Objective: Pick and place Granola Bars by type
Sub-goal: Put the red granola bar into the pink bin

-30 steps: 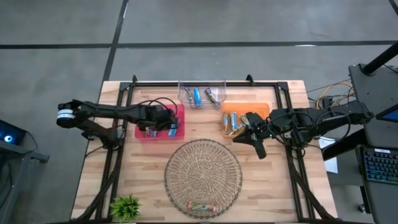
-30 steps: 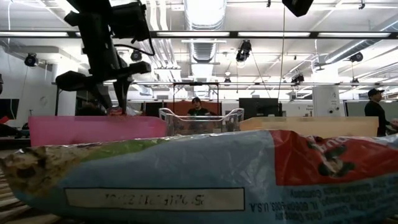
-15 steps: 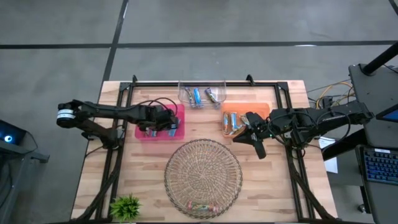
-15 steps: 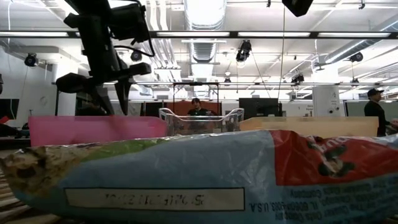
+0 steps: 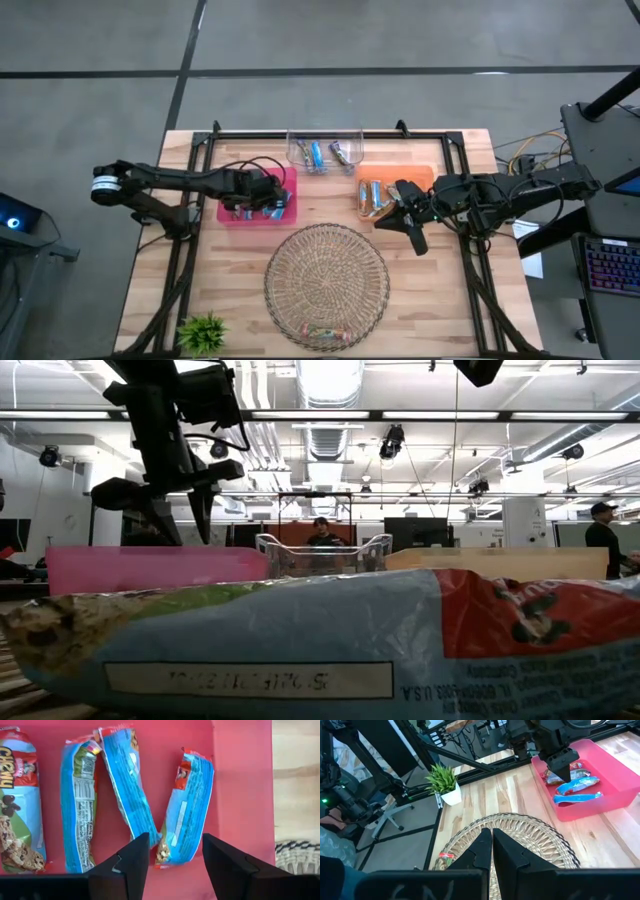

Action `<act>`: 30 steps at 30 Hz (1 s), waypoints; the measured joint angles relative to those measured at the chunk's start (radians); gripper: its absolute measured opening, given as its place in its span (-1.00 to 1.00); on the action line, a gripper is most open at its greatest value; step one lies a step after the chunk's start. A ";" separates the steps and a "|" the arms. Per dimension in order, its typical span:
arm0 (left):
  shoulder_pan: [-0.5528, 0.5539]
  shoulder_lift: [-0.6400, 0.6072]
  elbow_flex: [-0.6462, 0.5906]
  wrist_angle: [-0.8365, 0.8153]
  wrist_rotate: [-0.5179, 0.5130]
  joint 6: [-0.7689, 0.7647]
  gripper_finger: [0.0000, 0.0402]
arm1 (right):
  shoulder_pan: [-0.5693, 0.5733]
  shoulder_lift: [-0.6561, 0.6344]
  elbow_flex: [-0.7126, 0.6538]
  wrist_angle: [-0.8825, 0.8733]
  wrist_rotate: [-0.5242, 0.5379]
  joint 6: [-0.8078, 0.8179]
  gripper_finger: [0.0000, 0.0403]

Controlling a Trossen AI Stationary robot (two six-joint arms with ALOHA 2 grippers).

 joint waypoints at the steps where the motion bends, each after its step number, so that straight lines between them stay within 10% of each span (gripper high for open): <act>1: 0.000 0.000 0.000 0.000 0.009 0.003 -0.18 | 0.000 0.000 0.000 0.000 0.000 0.000 -0.96; 10: -0.002 0.000 0.000 0.000 0.039 0.018 -0.25 | 0.000 0.000 0.000 0.000 0.021 0.000 -0.96; 21: -0.002 -0.003 0.001 0.002 0.057 0.063 -0.96 | 0.000 0.000 0.000 0.000 0.020 0.000 -0.96; 30: -0.020 -0.021 0.165 0.009 0.059 0.288 -1.00 | 0.000 0.000 0.000 0.000 0.019 0.000 -0.96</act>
